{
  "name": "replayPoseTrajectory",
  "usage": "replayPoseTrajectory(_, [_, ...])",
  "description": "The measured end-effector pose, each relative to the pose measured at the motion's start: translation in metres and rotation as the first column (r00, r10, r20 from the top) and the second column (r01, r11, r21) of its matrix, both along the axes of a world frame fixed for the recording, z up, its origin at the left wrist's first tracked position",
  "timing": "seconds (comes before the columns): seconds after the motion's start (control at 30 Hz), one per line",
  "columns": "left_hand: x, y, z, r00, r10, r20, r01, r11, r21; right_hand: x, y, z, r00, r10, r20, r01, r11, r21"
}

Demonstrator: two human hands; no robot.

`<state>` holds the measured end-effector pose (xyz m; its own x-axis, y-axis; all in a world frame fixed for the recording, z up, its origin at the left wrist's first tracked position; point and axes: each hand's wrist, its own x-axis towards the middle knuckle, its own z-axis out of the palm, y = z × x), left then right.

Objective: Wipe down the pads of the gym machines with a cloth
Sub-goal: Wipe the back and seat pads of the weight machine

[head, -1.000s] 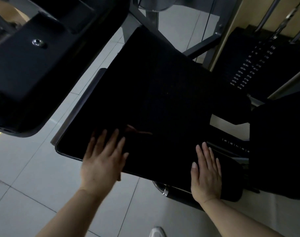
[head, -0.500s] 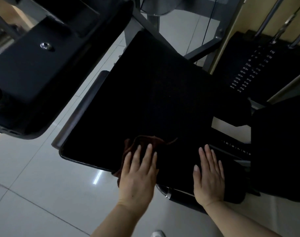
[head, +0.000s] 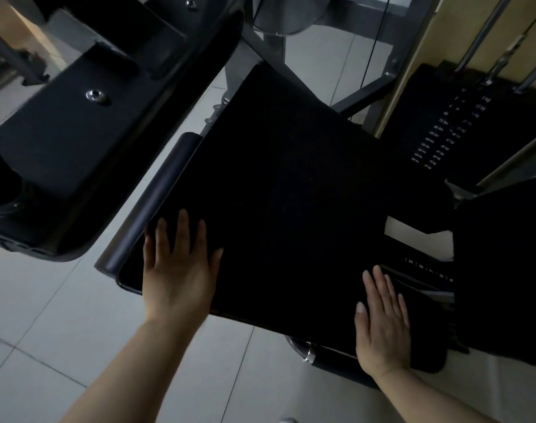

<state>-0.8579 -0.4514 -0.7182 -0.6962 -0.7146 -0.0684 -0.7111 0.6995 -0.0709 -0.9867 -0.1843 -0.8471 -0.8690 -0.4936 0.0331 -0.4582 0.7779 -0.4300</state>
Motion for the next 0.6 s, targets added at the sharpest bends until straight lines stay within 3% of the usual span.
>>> replayPoseTrajectory(0.1, [-0.012, -0.023, 0.011, 0.995, 0.099, -0.005, -0.099, 0.995, 0.011, 0.000, 0.000, 0.000, 1.000, 0.008, 0.013, -0.008, 1.000, 0.010])
replayPoseTrajectory(0.27, [0.020, 0.003, 0.004, 1.000, -0.019, -0.023, 0.019, 1.000, -0.018, 0.000, -0.001, 0.006, 1.000, 0.004, 0.010, -0.004, 0.999, 0.043])
replayPoseTrajectory(0.47, [0.023, -0.002, 0.002, 0.998, -0.051, 0.035, 0.052, 0.998, -0.024, -0.008, -0.063, 0.040, 0.994, 0.108, -0.011, -0.109, 0.986, -0.124])
replayPoseTrajectory(0.6, [0.010, -0.010, 0.005, 0.997, -0.056, 0.056, 0.057, 0.998, -0.022, -0.021, -0.101, 0.043, 0.988, 0.151, 0.029, -0.151, 0.989, -0.003])
